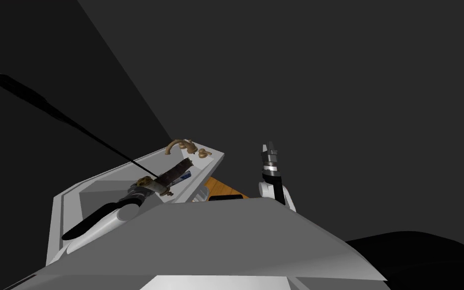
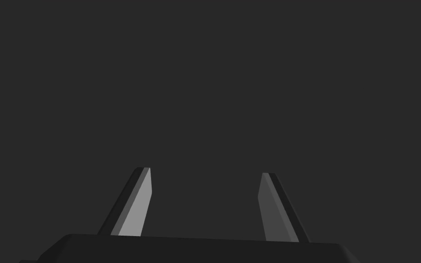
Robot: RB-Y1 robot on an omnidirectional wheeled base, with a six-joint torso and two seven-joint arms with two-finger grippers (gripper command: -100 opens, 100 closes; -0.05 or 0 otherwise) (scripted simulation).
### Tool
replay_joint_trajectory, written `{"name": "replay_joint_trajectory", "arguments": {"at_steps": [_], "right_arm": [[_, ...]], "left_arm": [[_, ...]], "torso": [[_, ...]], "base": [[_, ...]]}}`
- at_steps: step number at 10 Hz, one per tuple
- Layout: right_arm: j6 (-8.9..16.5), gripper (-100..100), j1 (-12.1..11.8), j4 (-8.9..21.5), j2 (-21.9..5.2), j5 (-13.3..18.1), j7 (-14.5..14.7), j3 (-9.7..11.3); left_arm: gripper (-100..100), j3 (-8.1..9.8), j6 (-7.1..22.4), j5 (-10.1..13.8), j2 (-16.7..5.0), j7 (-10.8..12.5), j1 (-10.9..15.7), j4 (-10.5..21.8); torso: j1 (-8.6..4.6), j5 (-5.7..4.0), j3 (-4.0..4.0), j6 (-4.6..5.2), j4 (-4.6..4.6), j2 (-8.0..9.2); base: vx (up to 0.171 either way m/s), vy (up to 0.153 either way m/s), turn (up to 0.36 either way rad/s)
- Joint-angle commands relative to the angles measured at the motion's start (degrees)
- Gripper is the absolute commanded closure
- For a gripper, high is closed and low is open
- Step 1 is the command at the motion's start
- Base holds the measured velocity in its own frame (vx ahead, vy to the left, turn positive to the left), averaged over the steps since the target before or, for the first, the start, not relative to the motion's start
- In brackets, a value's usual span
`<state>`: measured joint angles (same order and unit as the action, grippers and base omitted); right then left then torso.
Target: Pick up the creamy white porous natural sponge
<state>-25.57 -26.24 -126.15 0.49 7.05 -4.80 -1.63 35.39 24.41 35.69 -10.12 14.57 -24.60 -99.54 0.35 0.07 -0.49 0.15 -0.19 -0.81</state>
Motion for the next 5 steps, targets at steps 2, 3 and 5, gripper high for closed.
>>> {"name": "replay_joint_trajectory", "arguments": {"at_steps": [2, 3, 5], "right_arm": [[0.0, 0, 0.01, 0.0, 0.0, 0.0, 0.0, 0.0], [0.0, 0, 0.01, 0.0, 0.0, 0.0, 0.0, 0.0], [0.0, 0, 0.01, 0.0, 0.0, 0.0, 0.0, 0.0]], "left_arm": [[-100, 0.01, -0.02, -0.01, -0.01, -0.01, -0.01, -0.02], [100, 0.03, -0.03, -0.01, -0.02, -0.01, -0.01, -0.02], [100, -0.04, 0.04, 0.0, 0.05, 0.0, -0.06, 0.02]], "torso": [[-0.03, 0.0, 0.08, 0.02, 0.04, 0.14], [-0.04, 0.02, 0.11, 0.04, 0.05, 0.18], [0.0, -0.03, 0.12, 0.05, 0.08, 0.18]], "base": [[0.004, 0.001, 0.003], [0.0, 0.0, 0.0], [0.0, 0.0, 0.0]]}}
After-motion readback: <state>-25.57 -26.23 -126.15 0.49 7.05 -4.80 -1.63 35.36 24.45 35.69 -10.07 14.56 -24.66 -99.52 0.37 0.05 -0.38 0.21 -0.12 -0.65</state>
